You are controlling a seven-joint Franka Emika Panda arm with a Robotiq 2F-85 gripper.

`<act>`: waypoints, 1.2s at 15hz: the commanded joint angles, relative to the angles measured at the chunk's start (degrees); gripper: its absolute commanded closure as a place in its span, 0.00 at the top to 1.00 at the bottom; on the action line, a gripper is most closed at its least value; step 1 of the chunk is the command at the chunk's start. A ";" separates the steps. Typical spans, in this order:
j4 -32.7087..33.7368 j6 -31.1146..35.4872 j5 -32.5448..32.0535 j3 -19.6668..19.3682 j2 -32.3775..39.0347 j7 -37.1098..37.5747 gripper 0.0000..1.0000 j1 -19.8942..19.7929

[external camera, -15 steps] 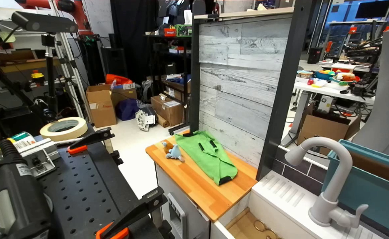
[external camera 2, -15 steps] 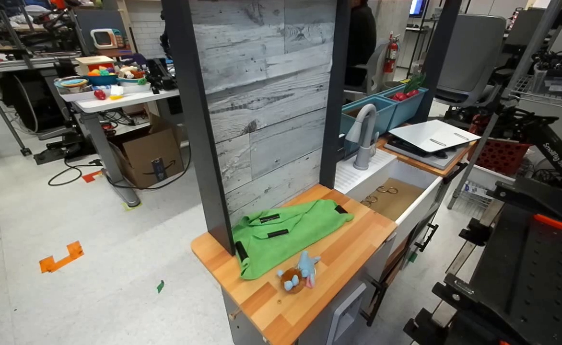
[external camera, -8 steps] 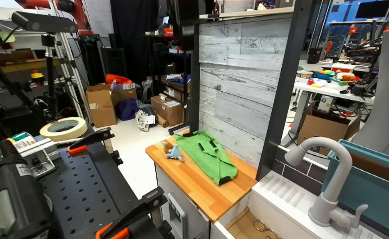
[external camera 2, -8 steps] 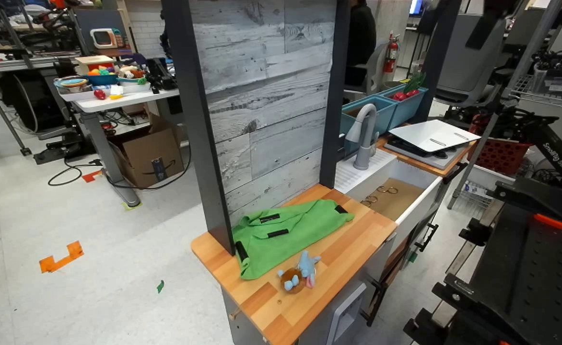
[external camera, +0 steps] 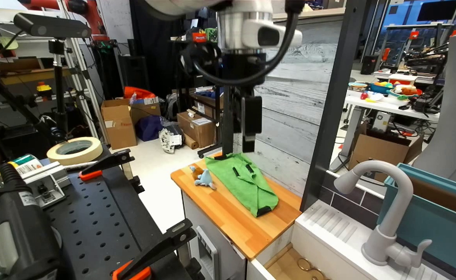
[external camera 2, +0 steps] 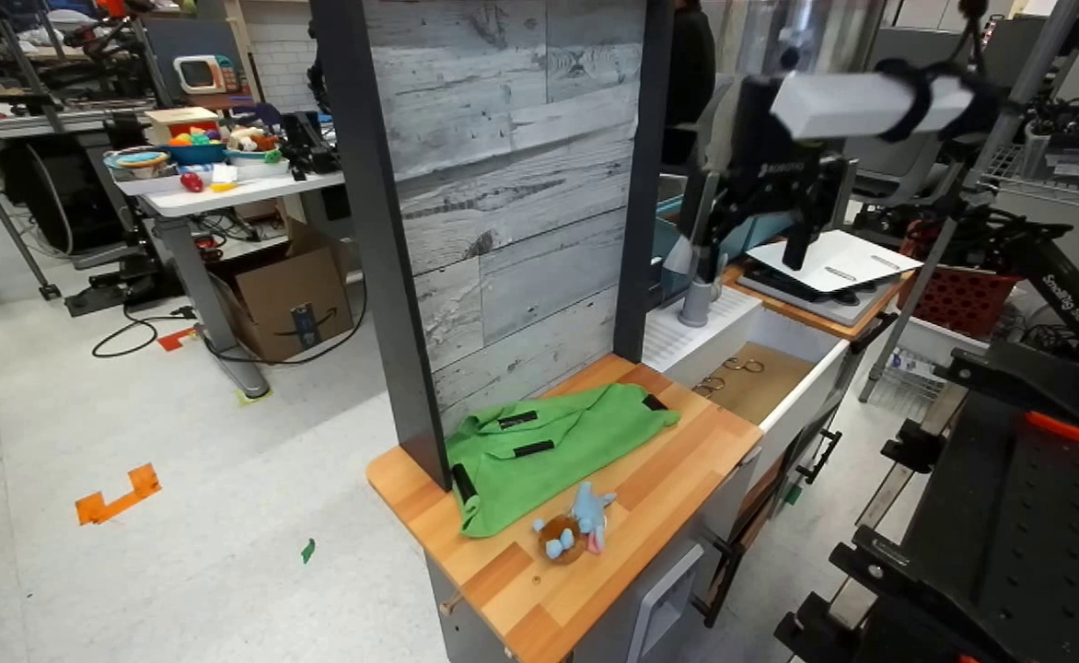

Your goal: Move the green towel to the right

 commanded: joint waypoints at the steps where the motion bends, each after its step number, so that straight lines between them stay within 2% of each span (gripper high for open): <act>1: 13.70 -2.04 -1.14 -4.32 14.88 3.32 1.00 4.71; 8: 31.02 -4.57 3.36 -3.11 30.88 3.10 1.00 8.86; 12: 41.82 -10.33 5.63 0.38 37.59 -1.59 1.00 8.13; 18: 52.21 -14.92 5.55 1.37 45.58 -4.91 1.00 9.06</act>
